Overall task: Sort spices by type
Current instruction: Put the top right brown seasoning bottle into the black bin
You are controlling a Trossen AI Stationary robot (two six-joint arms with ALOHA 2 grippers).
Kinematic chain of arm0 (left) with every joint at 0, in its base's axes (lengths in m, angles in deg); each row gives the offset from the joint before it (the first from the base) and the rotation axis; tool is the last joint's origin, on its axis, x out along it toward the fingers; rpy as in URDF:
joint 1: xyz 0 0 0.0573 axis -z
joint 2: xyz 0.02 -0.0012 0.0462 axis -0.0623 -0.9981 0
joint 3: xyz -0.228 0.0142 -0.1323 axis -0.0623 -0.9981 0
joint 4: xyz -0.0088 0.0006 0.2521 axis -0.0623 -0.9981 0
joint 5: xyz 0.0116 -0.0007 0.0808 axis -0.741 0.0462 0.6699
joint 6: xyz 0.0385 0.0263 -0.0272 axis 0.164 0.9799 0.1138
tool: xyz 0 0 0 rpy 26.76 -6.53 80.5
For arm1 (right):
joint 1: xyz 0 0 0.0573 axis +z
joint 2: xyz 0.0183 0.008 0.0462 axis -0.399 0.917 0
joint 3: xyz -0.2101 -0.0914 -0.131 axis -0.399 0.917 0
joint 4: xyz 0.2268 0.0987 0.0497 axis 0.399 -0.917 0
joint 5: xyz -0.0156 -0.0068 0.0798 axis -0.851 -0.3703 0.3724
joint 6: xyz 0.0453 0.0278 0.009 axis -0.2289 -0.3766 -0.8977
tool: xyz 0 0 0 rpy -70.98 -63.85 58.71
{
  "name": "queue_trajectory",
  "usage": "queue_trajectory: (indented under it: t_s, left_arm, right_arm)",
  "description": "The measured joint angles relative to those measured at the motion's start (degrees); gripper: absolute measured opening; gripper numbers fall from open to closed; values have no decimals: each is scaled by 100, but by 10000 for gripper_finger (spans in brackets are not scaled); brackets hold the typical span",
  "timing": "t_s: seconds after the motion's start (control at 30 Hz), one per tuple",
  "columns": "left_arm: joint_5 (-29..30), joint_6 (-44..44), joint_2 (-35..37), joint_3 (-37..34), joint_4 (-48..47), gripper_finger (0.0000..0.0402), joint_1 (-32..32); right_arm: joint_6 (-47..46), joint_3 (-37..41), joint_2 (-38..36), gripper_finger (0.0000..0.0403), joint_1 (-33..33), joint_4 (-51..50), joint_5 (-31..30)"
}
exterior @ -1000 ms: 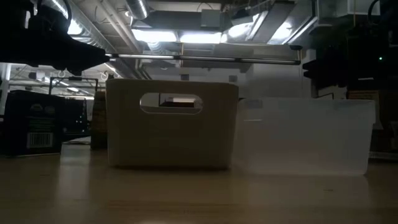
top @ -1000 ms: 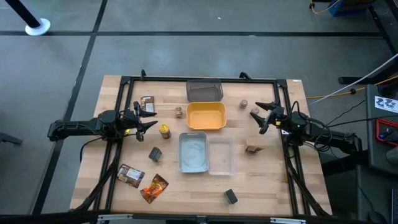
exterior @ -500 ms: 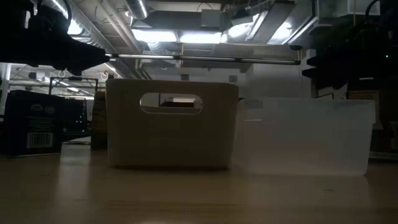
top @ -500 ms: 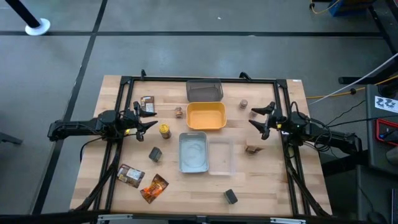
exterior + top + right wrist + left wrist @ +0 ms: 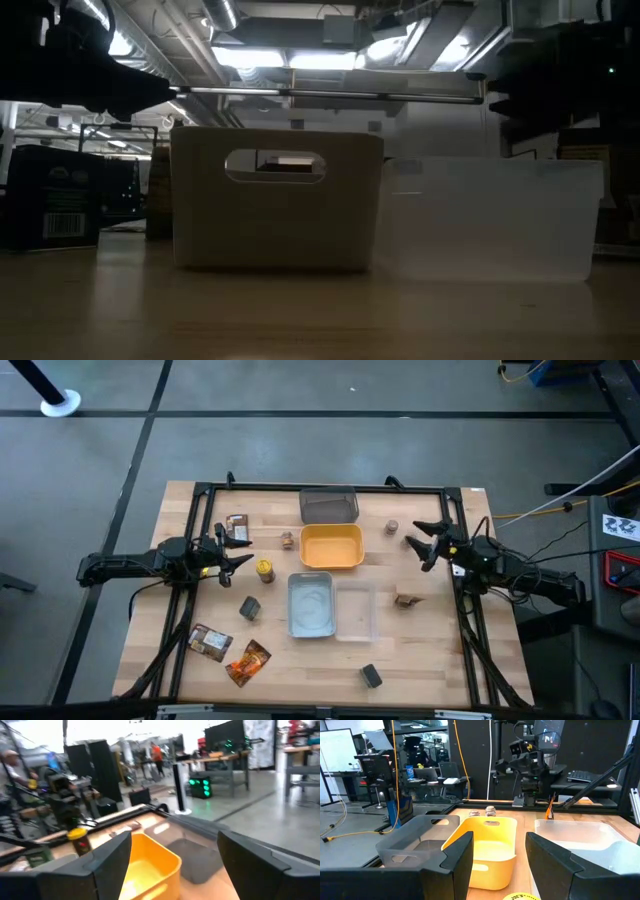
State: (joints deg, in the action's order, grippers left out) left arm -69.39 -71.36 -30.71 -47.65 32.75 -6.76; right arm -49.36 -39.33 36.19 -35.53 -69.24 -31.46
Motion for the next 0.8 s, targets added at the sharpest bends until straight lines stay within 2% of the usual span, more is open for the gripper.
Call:
queue_trajectory:
  t_s: [0.23,0.47,0.63,0.8]
  left_arm:
    - [0,0,1,0,0,166,-1]
    - [0,0,0,0,0,166,0]
    - [0,0,-1,1,0,166,1]
    - [0,0,1,0,0,166,-1]
  right_arm:
    - [-456,-727,1179,294,-2,-581,-474]
    - [-780,-1823,2735,294,-37,-1278,-1409]
    - [-1035,-2751,3729,294,-545,-2049,-1122]
    - [-1053,-3529,4749,294,-1329,-2834,-328]
